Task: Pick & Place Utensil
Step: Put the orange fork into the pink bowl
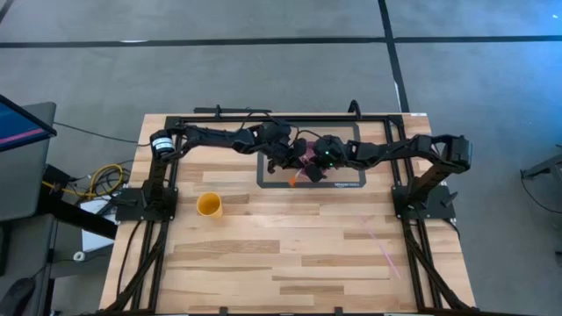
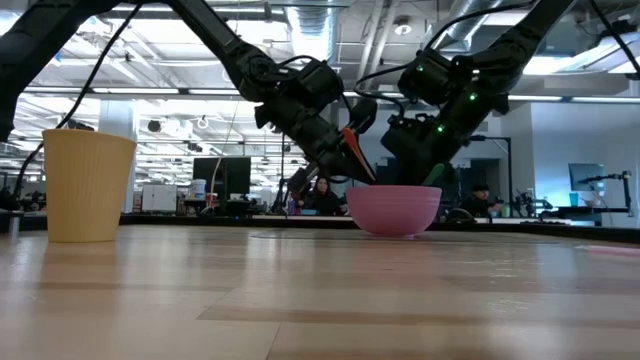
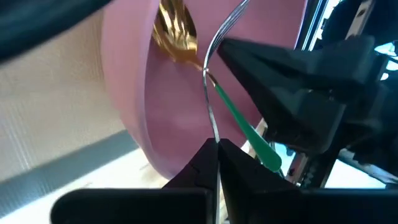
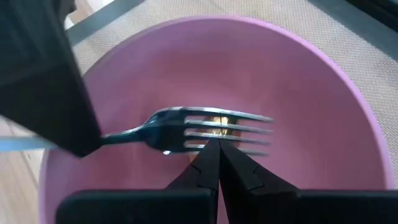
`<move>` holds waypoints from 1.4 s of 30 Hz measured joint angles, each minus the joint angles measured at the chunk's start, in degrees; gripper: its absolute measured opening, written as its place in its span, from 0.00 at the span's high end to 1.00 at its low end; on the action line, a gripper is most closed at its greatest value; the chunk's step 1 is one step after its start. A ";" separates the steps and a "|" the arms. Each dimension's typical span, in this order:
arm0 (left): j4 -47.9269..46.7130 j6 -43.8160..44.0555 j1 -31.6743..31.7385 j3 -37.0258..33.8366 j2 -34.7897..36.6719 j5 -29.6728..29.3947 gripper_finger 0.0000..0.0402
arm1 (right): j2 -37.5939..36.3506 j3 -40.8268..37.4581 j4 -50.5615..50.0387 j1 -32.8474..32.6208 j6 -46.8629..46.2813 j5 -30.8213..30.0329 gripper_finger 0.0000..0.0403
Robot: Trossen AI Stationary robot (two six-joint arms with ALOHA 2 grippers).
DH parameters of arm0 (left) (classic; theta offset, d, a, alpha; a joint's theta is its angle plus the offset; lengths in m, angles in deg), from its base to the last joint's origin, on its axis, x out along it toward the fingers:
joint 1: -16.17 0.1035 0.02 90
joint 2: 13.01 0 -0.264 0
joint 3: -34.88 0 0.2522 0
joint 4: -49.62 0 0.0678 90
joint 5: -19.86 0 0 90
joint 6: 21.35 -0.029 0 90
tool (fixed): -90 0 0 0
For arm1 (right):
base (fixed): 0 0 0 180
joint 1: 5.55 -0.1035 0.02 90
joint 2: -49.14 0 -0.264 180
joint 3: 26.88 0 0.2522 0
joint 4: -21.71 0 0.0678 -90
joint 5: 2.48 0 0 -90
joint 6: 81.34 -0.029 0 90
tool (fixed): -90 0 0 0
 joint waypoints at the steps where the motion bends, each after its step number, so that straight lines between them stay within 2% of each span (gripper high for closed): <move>1: 0.00 -0.37 0.07 0.00 0.00 -0.12 0.98 | 0.01 0.01 0.03 0.00 0.01 -0.02 1.00; 5: 0.00 -0.60 0.07 0.00 0.00 -0.96 0.96 | 0.03 0.02 0.15 0.21 0.00 0.00 1.00; 13: 0.00 -0.60 0.07 0.00 0.00 -1.56 0.84 | 0.03 0.02 0.20 1.07 0.00 -0.02 1.00; 17: -0.02 -0.10 0.07 0.00 0.00 -1.57 0.82 | 0.03 0.02 0.20 1.07 0.00 0.00 1.00; 32: -0.27 -2.07 2.51 -0.02 -0.60 -1.70 0.98 | 0.03 0.02 0.20 0.98 0.43 0.15 1.00; 42: 0.59 -6.13 2.61 0.11 -3.19 -0.28 0.99 | 0.03 0.09 0.44 0.98 1.06 0.15 1.00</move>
